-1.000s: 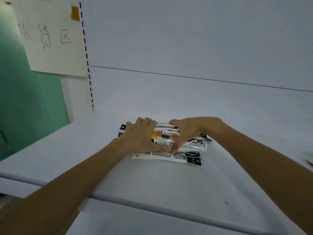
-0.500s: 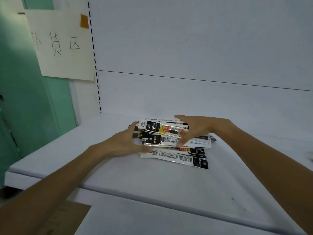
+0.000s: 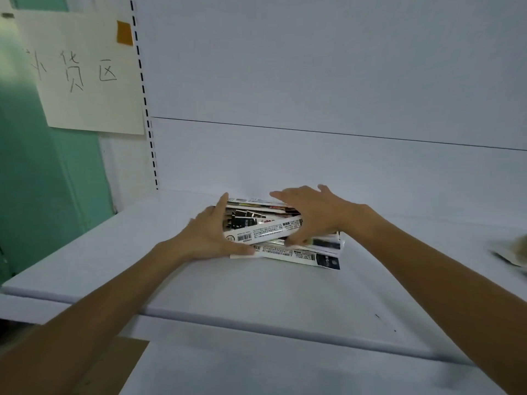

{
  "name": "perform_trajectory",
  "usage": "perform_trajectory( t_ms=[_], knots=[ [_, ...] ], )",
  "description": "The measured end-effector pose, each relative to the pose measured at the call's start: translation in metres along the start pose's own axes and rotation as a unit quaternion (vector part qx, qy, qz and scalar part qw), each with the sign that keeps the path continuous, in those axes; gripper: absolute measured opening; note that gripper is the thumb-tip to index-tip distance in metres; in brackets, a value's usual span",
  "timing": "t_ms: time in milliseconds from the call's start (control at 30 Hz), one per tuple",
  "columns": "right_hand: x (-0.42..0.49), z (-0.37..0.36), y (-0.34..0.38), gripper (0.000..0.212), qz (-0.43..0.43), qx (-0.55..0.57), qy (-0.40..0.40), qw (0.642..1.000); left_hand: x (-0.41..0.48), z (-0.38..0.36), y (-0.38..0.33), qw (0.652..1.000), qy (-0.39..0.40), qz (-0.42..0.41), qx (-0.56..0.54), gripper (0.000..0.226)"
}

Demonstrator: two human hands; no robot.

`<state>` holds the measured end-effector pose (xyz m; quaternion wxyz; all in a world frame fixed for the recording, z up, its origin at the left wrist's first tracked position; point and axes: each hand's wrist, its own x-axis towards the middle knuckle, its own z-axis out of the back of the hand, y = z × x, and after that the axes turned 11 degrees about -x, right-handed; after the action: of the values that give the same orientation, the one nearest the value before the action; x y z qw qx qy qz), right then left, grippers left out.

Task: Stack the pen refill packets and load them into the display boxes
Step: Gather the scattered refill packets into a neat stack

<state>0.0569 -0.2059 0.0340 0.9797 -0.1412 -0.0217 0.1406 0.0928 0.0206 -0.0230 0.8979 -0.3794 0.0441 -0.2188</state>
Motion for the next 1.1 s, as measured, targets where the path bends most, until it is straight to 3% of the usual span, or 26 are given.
perform_trajectory(
  t_ms=[200,267,367,433,500,600,700,867,1000,1100],
  knots=[
    [-0.035,-0.006,-0.014,0.093,-0.056,0.194,-0.038,0.979,-0.001,0.007,0.014,0.999,-0.022,0.040,0.015,0.157],
    [-0.042,-0.014,-0.019,0.075,-0.108,0.312,-0.104,0.938,0.003,0.005,0.015,0.999,-0.027,0.032,-0.009,0.145],
    [-0.042,-0.028,-0.033,0.058,-0.248,0.412,-0.199,0.854,0.013,0.005,0.008,0.982,-0.084,0.052,-0.160,0.100],
    [-0.037,-0.039,-0.046,0.060,-0.336,0.479,-0.171,0.793,0.020,0.007,0.008,0.972,-0.102,0.065,-0.202,0.080],
    [-0.032,-0.051,-0.052,0.068,-0.375,0.527,-0.129,0.752,0.024,0.009,0.007,0.967,-0.097,0.081,-0.220,0.078],
    [-0.026,-0.058,-0.049,0.069,-0.384,0.514,-0.099,0.760,0.037,0.007,0.004,0.962,-0.147,0.134,-0.187,0.084],
    [-0.024,-0.054,-0.045,0.067,-0.370,0.527,-0.110,0.757,0.041,0.011,-0.002,0.959,-0.223,0.162,-0.057,0.052],
    [-0.019,-0.056,-0.041,0.067,-0.342,0.566,-0.108,0.742,0.043,0.011,0.004,0.962,-0.182,0.185,-0.087,0.058],
    [-0.010,-0.053,-0.029,0.065,-0.316,0.567,-0.094,0.755,0.038,-0.007,-0.023,0.978,-0.131,0.113,-0.117,0.047],
    [-0.005,-0.048,-0.019,0.077,-0.310,0.546,-0.095,0.773,0.040,-0.012,-0.035,0.974,-0.148,0.068,-0.159,0.040]
  ],
)
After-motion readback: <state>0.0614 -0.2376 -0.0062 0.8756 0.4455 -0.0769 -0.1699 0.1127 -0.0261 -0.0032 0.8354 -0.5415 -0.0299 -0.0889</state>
